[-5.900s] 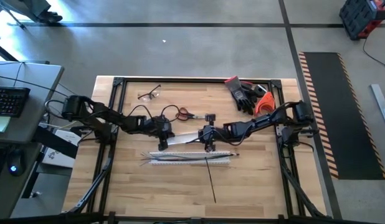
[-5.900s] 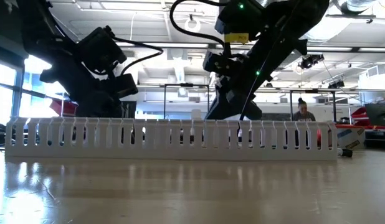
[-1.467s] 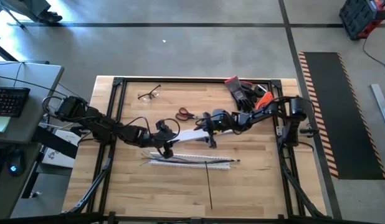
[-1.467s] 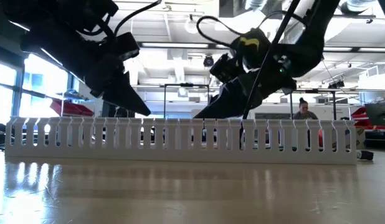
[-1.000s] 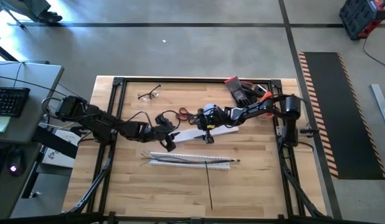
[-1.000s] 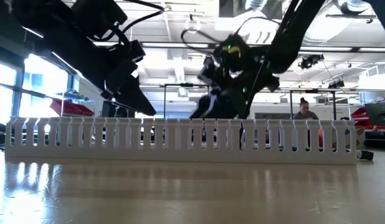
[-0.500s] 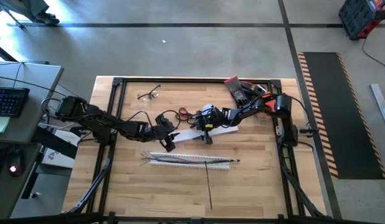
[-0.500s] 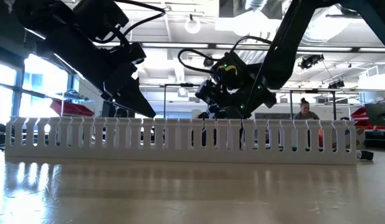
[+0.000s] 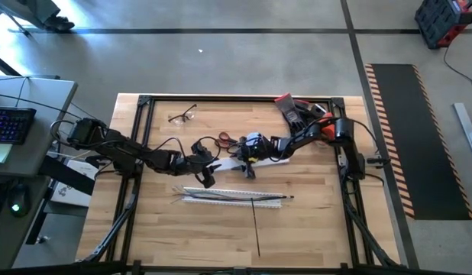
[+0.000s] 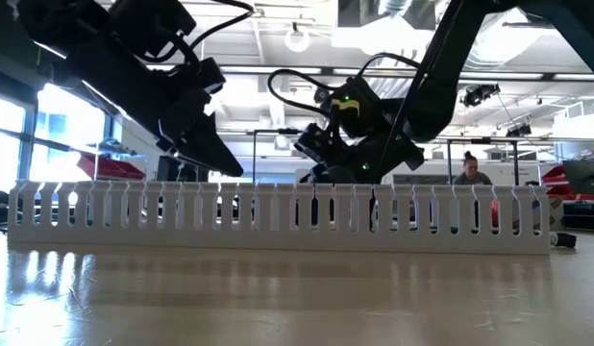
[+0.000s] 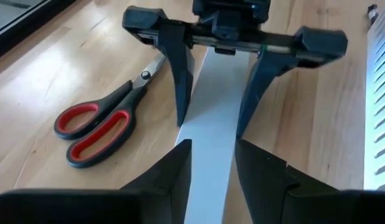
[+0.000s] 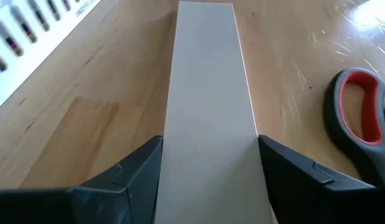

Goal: Ziptie cables
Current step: Close the white cable duct lid

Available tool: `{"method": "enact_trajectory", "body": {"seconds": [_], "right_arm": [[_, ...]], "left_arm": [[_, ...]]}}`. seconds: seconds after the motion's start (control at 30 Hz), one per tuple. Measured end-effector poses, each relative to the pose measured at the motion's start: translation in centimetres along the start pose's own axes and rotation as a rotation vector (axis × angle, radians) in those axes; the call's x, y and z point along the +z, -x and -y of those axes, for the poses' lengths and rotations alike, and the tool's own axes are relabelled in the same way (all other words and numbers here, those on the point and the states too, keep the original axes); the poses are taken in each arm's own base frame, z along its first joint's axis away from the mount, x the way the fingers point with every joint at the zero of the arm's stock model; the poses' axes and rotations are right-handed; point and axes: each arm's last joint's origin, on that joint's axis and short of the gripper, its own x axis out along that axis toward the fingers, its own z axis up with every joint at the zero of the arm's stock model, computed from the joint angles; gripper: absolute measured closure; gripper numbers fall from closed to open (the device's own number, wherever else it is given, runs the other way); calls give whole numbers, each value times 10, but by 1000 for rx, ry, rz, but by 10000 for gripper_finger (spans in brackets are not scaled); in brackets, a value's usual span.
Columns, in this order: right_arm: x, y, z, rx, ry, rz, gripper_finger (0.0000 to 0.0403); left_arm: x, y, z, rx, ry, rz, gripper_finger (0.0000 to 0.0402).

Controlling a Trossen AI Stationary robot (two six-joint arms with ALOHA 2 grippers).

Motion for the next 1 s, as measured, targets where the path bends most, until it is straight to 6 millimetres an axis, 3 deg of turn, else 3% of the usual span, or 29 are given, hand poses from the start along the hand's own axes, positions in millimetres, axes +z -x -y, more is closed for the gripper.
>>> {"method": "enact_trajectory", "body": {"seconds": [0.2,0.53,1.0], "right_arm": [[2,-2,0,-3,-69,58,185],[27,20,2,-16,-186,115,186],[40,27,-3,-24,-211,144,187]], "left_arm": [[10,14,2,-34,-10,57,336],[23,44,2,-56,-22,118,388],[19,49,4,4,-51,109,401]]}}
